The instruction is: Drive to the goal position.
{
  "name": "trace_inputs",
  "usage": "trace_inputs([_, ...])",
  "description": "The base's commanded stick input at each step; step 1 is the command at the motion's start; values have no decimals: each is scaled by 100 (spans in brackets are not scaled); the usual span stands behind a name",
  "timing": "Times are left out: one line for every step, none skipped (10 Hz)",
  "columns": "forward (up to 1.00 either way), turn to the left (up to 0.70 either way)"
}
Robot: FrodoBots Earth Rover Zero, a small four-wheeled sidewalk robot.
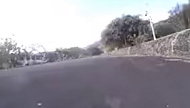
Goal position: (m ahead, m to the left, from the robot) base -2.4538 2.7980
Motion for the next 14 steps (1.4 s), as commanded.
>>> trace_inputs([70, 0])
trace_inputs([70, 0])
trace_inputs([56, 0])
trace_inputs([32, 0])
trace_inputs([48, 0])
trace_inputs([23, 0])
trace_inputs([0, 0])
trace_inputs([0, 0])
trace_inputs([0, 0])
trace_inputs([0, 0])
trace_inputs([0, 0])
trace_inputs([0, 0])
trace_inputs([0, 0])
trace_inputs([0, 0])
